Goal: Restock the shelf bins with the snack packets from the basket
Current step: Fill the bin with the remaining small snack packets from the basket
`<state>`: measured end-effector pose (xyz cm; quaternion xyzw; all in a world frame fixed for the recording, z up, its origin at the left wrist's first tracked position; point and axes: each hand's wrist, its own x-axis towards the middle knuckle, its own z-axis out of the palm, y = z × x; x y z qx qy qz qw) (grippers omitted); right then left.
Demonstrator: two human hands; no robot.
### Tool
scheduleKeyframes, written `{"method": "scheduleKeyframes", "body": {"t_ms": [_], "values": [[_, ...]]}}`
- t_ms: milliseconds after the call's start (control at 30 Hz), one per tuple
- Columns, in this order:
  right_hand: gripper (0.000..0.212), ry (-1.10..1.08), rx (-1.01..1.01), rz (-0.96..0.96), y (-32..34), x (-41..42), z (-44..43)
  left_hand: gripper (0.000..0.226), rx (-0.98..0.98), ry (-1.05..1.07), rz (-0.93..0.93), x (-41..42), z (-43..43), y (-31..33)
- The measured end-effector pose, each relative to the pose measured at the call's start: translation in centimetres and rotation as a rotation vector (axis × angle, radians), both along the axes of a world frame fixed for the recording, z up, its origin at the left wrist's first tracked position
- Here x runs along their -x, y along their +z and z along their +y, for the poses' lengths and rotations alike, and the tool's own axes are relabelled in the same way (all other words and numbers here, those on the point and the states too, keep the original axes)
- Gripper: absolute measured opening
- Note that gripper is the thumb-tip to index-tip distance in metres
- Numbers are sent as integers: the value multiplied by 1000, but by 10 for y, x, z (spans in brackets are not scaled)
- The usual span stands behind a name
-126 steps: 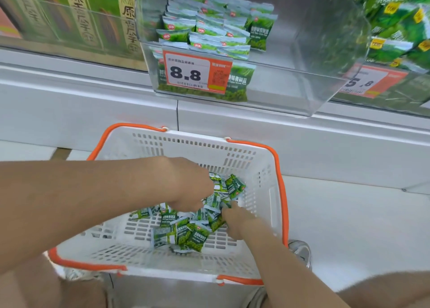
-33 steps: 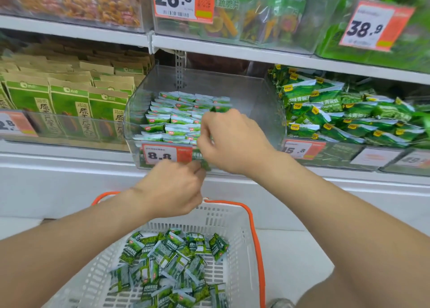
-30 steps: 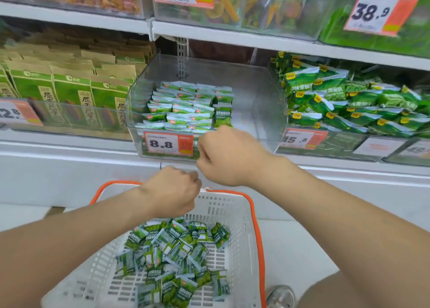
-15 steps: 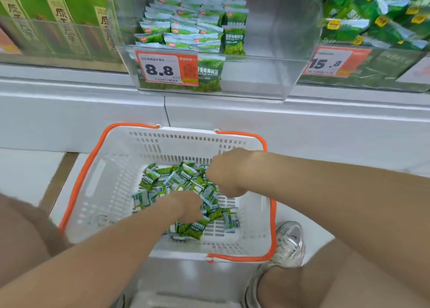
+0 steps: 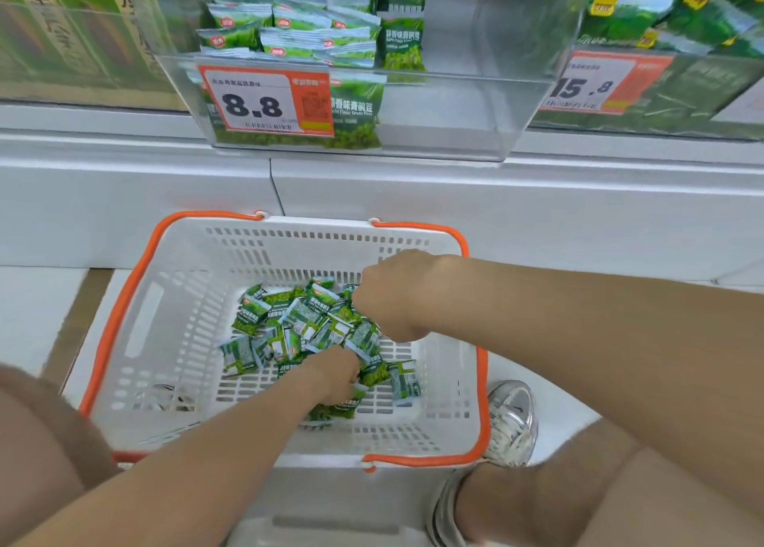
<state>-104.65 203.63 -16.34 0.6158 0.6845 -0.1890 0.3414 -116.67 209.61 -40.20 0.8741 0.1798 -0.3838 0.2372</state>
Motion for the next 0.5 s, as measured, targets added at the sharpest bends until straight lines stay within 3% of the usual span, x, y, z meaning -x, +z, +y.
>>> {"method": "scheduleKeyframes", "body": {"t_ms": [100, 300, 400, 500], "values": [[23, -26, -12, 13, 6, -2, 2, 50, 73, 87, -132, -6, 15, 16], [11, -161, -94, 21, 34, -21, 1, 29, 263, 290, -426, -38, 39, 111], [12, -272, -214, 89, 39, -35, -1, 30, 353, 353, -546, -52, 50, 168], [36, -443, -271, 187, 47, -49, -4, 26, 454, 397, -608, -54, 51, 213]]}}
